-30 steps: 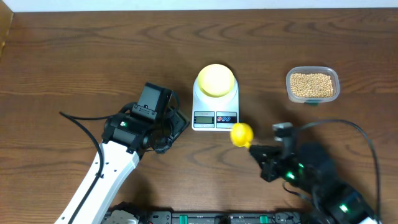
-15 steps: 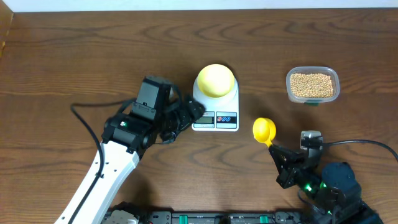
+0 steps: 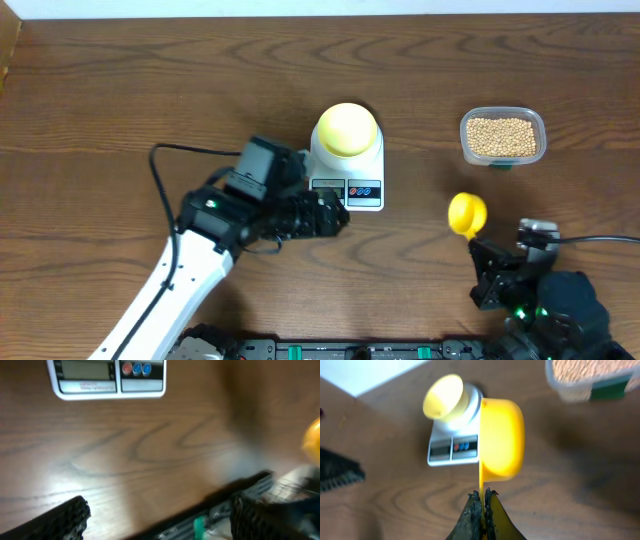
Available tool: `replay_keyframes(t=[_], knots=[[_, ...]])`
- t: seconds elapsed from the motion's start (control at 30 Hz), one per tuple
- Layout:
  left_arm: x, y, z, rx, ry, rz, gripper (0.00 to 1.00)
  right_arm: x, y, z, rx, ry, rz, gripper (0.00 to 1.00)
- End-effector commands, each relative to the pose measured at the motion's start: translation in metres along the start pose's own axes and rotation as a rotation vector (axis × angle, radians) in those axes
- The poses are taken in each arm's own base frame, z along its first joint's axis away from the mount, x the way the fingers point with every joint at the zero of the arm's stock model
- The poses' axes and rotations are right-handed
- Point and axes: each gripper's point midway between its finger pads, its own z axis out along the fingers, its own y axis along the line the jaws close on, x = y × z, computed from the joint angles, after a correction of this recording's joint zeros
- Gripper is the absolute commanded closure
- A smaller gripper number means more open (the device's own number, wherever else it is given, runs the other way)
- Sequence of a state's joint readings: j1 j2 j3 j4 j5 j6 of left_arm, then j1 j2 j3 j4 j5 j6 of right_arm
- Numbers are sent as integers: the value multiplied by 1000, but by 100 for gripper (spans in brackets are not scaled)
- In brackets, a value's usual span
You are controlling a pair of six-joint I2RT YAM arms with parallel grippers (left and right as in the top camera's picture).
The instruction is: Scoop item into bowl and weigh 50g on scale
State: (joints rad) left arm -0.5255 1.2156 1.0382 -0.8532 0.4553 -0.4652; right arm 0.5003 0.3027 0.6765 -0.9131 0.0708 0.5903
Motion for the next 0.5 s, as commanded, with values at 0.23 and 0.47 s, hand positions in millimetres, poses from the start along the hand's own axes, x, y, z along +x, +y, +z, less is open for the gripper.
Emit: replay_keyframes(t=[0.23, 0.47], knots=[[2, 1, 7, -348, -206, 240, 6, -9, 8, -11, -32, -21, -7, 99], [0, -3, 8, -336, -217, 246, 1, -11, 5, -11, -14, -34, -6, 99]])
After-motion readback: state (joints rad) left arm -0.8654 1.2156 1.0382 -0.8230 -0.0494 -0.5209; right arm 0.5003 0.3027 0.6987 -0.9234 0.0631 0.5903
